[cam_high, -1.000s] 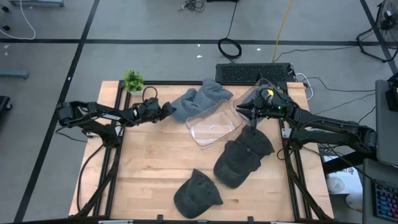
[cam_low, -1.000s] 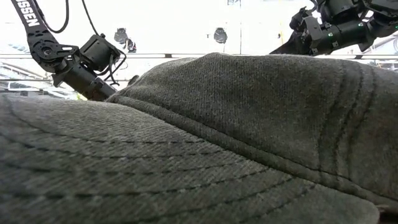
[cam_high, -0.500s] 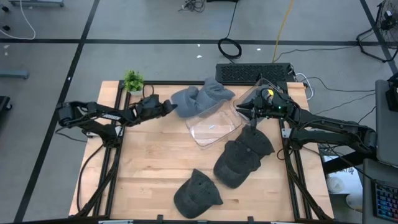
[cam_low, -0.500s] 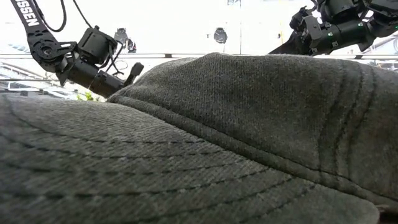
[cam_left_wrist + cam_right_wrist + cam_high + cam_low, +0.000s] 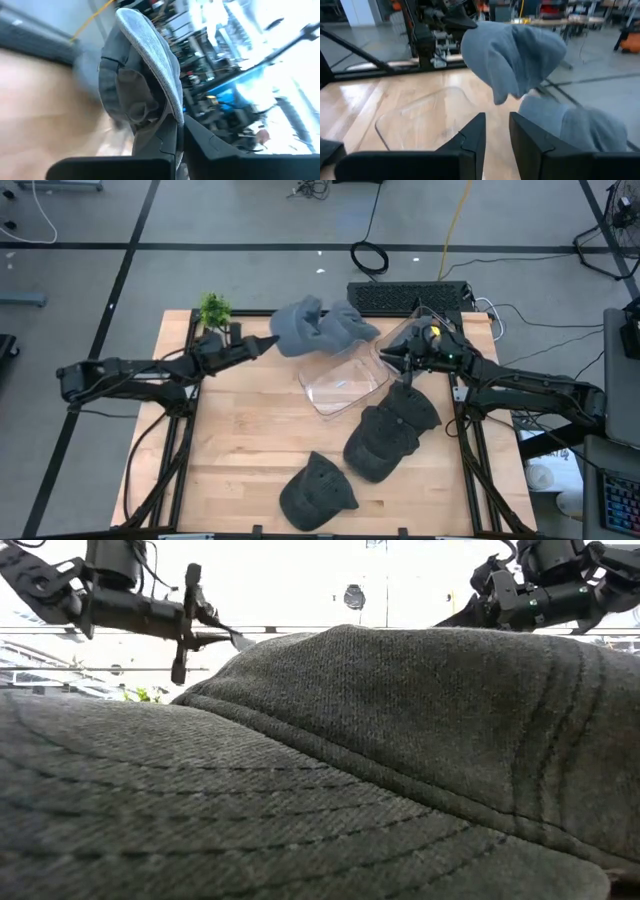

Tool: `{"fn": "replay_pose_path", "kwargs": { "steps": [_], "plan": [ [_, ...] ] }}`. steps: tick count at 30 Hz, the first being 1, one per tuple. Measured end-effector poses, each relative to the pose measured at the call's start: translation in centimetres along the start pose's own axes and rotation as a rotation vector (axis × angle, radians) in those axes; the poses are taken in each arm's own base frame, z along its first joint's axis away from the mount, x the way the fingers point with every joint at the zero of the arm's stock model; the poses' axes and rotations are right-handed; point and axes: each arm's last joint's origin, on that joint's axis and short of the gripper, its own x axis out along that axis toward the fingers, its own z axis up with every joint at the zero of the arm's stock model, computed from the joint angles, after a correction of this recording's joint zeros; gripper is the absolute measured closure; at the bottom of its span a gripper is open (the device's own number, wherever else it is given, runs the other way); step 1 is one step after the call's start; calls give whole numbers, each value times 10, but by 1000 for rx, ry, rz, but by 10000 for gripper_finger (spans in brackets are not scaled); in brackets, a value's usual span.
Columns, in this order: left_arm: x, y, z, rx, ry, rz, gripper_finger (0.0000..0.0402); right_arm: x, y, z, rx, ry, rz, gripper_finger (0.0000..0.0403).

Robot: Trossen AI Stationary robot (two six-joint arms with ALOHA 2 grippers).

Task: Pick & Place hat
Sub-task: Stack the left gray cap on top of the gray cap in the right transparent bin

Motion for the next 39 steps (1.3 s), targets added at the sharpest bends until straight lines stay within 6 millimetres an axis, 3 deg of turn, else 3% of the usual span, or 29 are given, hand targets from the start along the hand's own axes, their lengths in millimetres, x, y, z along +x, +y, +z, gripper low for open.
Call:
{"fn": "replay_pose_path", "kwargs": {
  "steps": [6, 13, 21, 24, 27, 31, 39],
  "plan": [
    [-12, -17, 4, 48, -22, -91, 391, -1, 0, -4, 22, -70, 1, 325],
    [-9, -35, -1, 110, 14, -170, 391, 11, -3, -1, 103, -111, 2, 325],
    [8, -72, -6, 285, 132, -282, 391, 50, -32, 19, 187, -57, -62, 339],
    [14, -79, -8, 350, 183, -292, 391, 55, -47, 30, 279, -125, 38, 334],
    [15, -91, -7, 377, 198, -354, 391, 56, -58, 36, 364, -180, 176, 305],
    [16, -103, -5, 425, 222, -423, 391, 59, -62, 34, 423, -199, 227, 241],
    [17, -108, -4, 493, 251, -406, 391, 67, -42, 42, 475, -267, 443, 125]
  ]
}}
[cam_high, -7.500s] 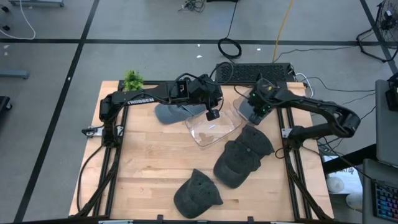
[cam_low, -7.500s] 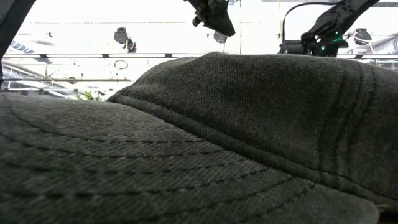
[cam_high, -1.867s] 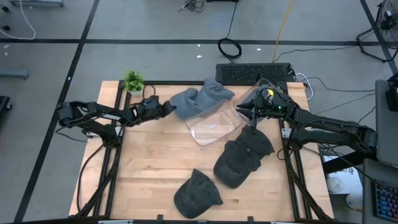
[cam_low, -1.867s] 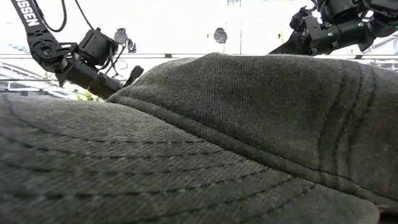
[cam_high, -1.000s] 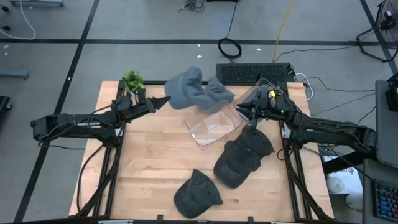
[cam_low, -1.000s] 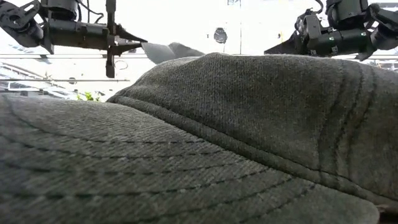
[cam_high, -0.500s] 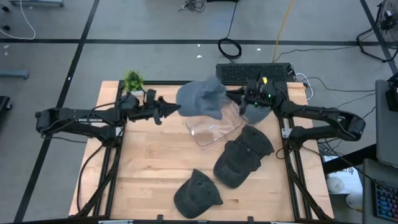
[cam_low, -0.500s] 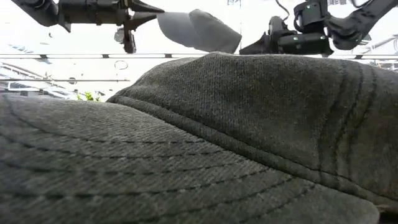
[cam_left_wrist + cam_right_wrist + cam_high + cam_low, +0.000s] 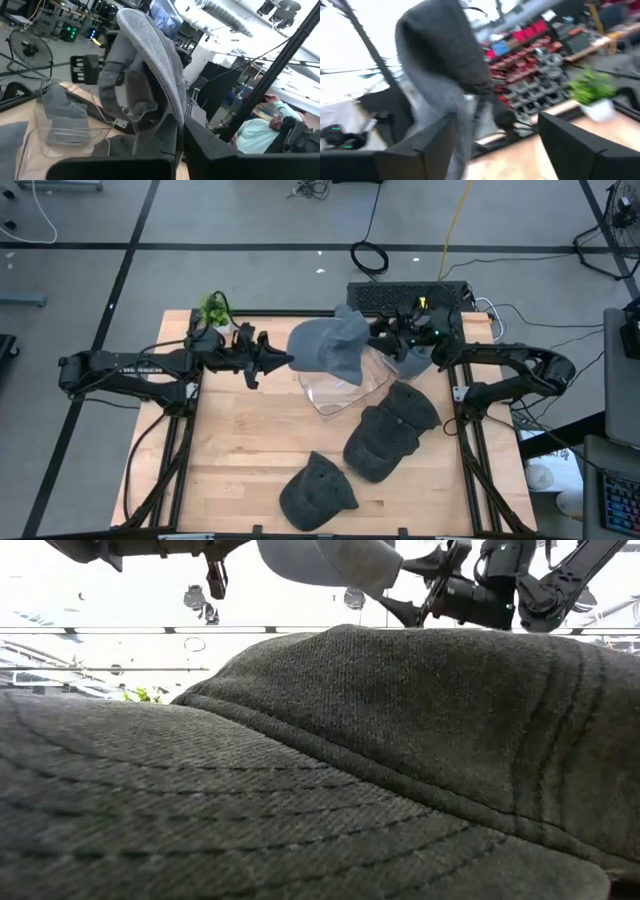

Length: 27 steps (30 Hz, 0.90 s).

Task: Pick & Place hat
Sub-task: Stack the left gray cap on top of the gray cap in the right transparent bin

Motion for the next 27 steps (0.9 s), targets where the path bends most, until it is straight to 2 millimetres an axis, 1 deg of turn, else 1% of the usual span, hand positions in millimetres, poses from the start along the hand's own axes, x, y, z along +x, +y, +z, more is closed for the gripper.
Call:
{"fn": "replay_pose_path", "kwargs": {
  "steps": [3, 7, 12, 15, 18, 27],
  "plan": [
    [0, 0, 2, 3, -8, -1, 391, 4, 8, -1, -17, -11, 47, 113],
    [0, 0, 2, 9, -8, -1, 392, 7, 13, -3, -17, 0, 65, 115],
    [0, -3, 5, 20, -31, -61, 392, 8, 7, -10, -44, 49, 18, 124],
    [-3, -6, 8, 21, -44, -71, 392, 4, 1, -10, -38, 66, -20, 125],
    [-5, -7, 10, 26, -56, -74, 392, 3, 1, -8, -25, 58, -18, 124],
    [-6, -7, 10, 47, -52, -71, 392, 14, 18, -12, -52, 40, 85, 122]
  ]
}}
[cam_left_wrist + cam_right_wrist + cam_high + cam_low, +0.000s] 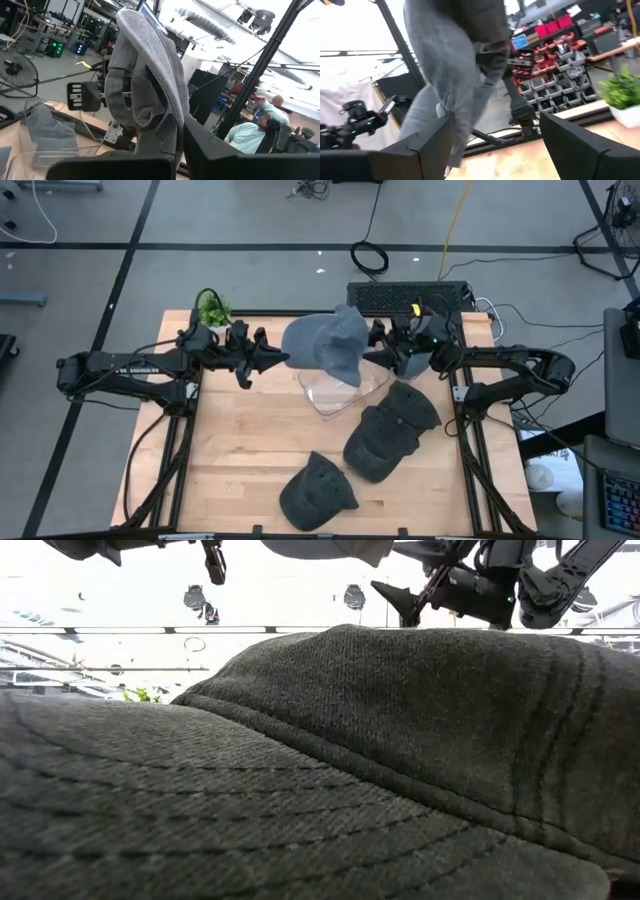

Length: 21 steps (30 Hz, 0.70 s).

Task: Pick & Place hat
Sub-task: Stack the left gray cap on top of the gray cap in the right transparent bin

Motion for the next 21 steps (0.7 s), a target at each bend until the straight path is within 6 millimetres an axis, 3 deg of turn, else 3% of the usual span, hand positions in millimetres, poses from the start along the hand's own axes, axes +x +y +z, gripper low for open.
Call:
{"fn": "replay_pose_path", "kwargs": {
  "steps": [21],
  "plan": [
    [-1, 4, 0, 15, 8, 25, 392, 10, 22, -4, 4, 37, 199, 124]
  ]
}}
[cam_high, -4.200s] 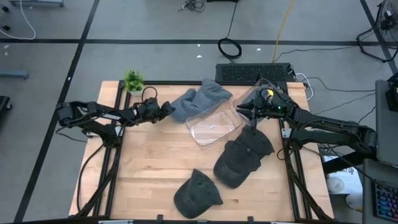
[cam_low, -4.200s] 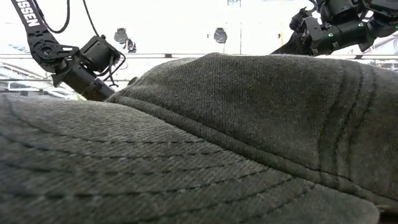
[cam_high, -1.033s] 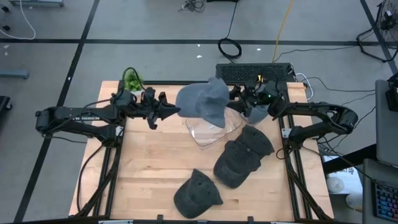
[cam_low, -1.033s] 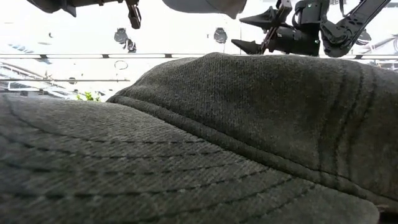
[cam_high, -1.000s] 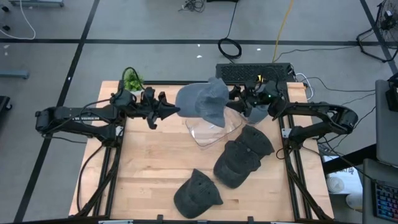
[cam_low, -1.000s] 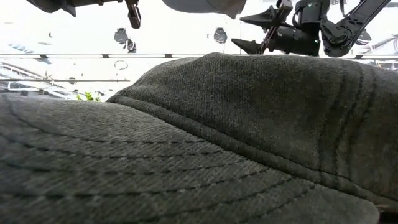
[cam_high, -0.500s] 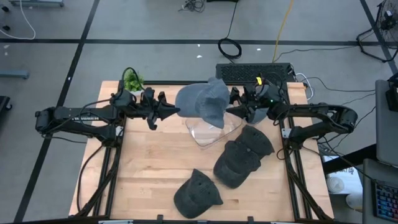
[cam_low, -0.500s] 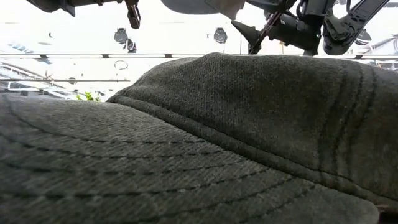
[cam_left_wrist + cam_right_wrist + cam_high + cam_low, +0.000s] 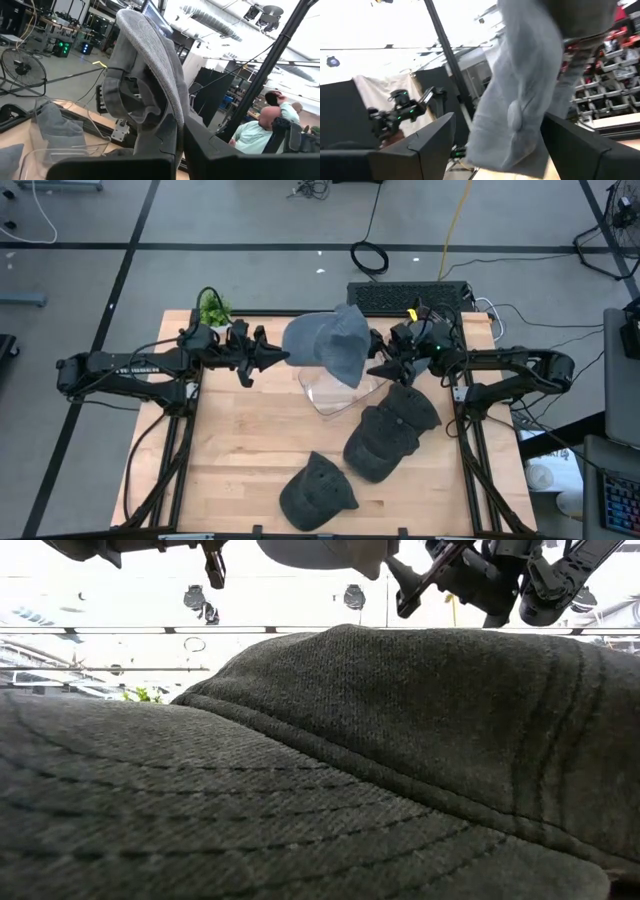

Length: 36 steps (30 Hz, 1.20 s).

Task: Pick & Place hat
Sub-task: Stack the left gray cap on top of the gray cap in the right transparent bin

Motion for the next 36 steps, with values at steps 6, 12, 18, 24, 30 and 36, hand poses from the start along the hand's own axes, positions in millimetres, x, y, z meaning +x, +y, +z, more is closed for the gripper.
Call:
{"fn": "replay_pose_path", "kwargs": {
  "steps": [6, 12, 18, 24, 30, 36],
  "plan": [
    [0, 0, 0, -1, 0, 0, 392, 0, 3, 3, -21, -32, 15, 124],
    [0, 1, -1, -12, -3, 21, 392, 12, 1, 13, -7, -25, -5, 124],
    [0, 4, -3, -11, 6, 72, 392, 29, 7, 23, 10, 3, 31, 124],
    [0, 6, -4, -7, 5, 111, 392, 39, 14, 33, 9, 14, 85, 124],
    [0, 6, -5, -9, 17, 119, 392, 43, 18, 39, 22, 35, 139, 124],
    [0, 7, -6, -10, 23, 123, 392, 44, 13, 33, 37, 80, 99, 124]
  ]
}}
